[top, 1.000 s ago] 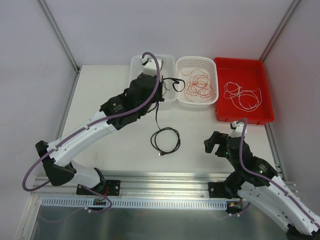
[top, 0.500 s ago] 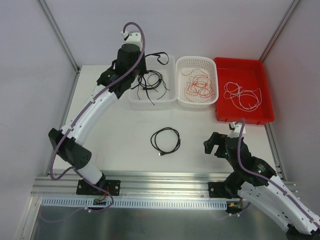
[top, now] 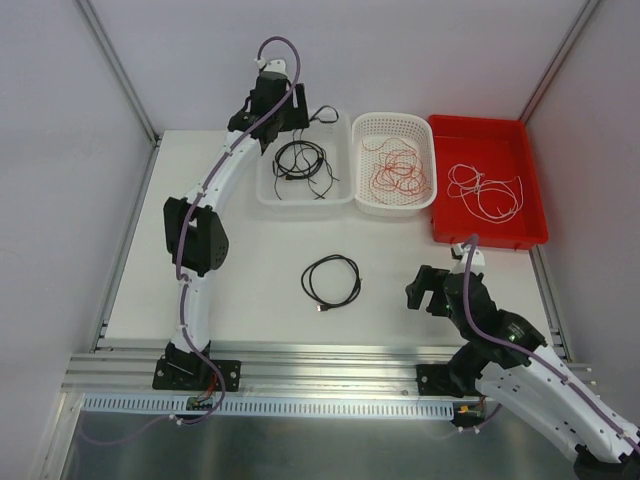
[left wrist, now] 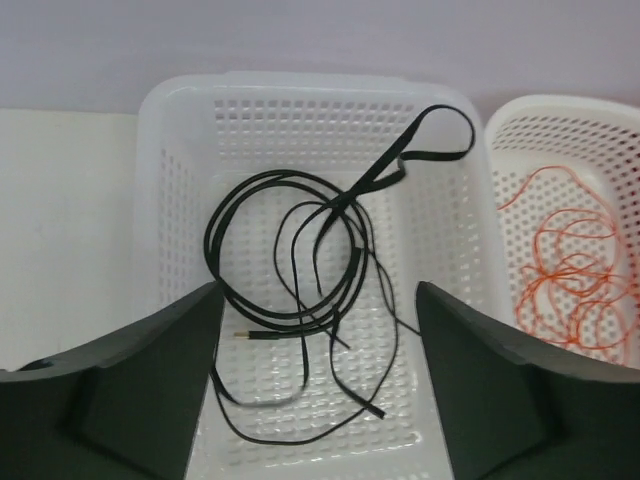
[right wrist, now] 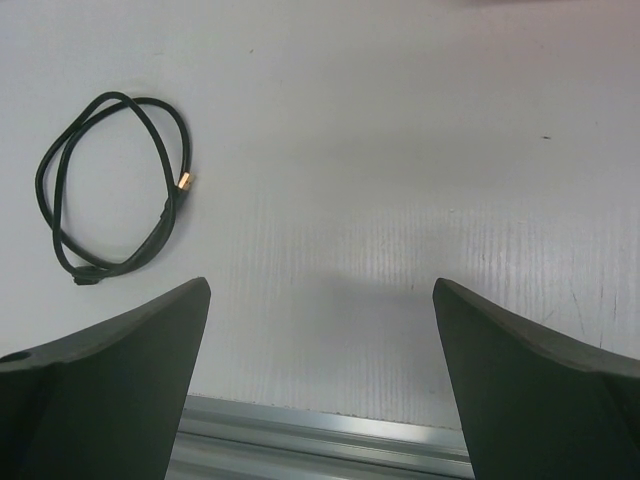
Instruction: Untangle the cables
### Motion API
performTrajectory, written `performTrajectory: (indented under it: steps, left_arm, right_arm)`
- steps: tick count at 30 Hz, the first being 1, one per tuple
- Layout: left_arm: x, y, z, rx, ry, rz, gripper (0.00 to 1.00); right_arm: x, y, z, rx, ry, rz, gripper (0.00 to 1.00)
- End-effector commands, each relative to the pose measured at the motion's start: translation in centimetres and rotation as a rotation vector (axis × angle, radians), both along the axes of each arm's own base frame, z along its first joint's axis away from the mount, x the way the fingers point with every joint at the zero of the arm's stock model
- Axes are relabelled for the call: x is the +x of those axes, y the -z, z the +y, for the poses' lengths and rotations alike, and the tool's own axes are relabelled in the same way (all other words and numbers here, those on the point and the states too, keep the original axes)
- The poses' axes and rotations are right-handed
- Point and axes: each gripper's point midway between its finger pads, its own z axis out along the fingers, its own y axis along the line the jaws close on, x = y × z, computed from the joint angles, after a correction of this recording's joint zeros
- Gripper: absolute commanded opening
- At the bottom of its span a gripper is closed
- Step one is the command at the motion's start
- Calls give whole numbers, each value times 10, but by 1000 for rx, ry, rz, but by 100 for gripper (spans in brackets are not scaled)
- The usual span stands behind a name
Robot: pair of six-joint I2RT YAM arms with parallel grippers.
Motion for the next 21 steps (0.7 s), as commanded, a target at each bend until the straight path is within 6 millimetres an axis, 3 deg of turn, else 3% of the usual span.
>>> performTrajectory:
  steps: [1,2,3,4,5,6,7,8,9,10,11,12,13,14,15,16,17,18,20,21]
  left_arm:
    - [8,-20,1,-52,16,-45,79]
    - [5,-19,1,-52,18,-37,88]
    - [0,-7,2,-44,20,-10,90]
    - [-6,-5,2,-46,34,3,91]
    - [-15,-19,4,-58,38,-11,93]
    - [-24,-3,5,-53,45,30,93]
    - [-32,-2,3,-64,56,45,93]
    - [-46,-18,2,-84,74,28,93]
    - [-58,1,3,-75,81,78,93]
    - [-68,2,3,-74,87,89,93]
    - [-86,-13,-2,-86,109,70,93]
    - [-102,10,-2,-72,117,125,93]
    - [-115,13,-5,-71,128,137,93]
    - [-136,-1,-13,-80,159,116,93]
    - [-154,23,-15,-56,171,168,93]
    - [-167,29,-17,-50,177,182,93]
    - [-188,20,-29,-57,214,166,92]
    - [-205,43,-29,-39,214,213,92]
    - [-231,43,-34,-41,226,210,89]
    - [-250,63,-41,-34,243,256,88]
  right_arm:
    - [3,0,1,-20,-11,-6,99]
    - [4,0,2,-21,-12,-4,99]
    - [5,1,3,-22,-18,-4,99]
    - [5,1,4,-22,-22,-4,99]
    - [6,0,7,-16,-29,-4,99]
    - [6,1,8,-17,-33,-1,99]
    - [6,0,10,-15,-39,0,99]
    - [6,0,12,-8,-44,2,99]
    - [6,0,13,-4,-48,5,99]
    - [6,0,14,-1,-53,7,99]
    - [6,-1,16,9,-60,9,99]
    - [5,-2,18,12,-67,10,99]
    - [5,-3,18,15,-70,10,99]
    - [4,-3,20,19,-77,17,99]
    - [3,-3,20,17,-82,22,98]
    - [2,-2,21,17,-89,30,97]
    - [1,-3,23,20,-99,36,97]
    - [0,-4,24,23,-101,41,97]
    - [-2,-4,27,38,-114,49,97]
    - [-2,-4,27,42,-114,51,97]
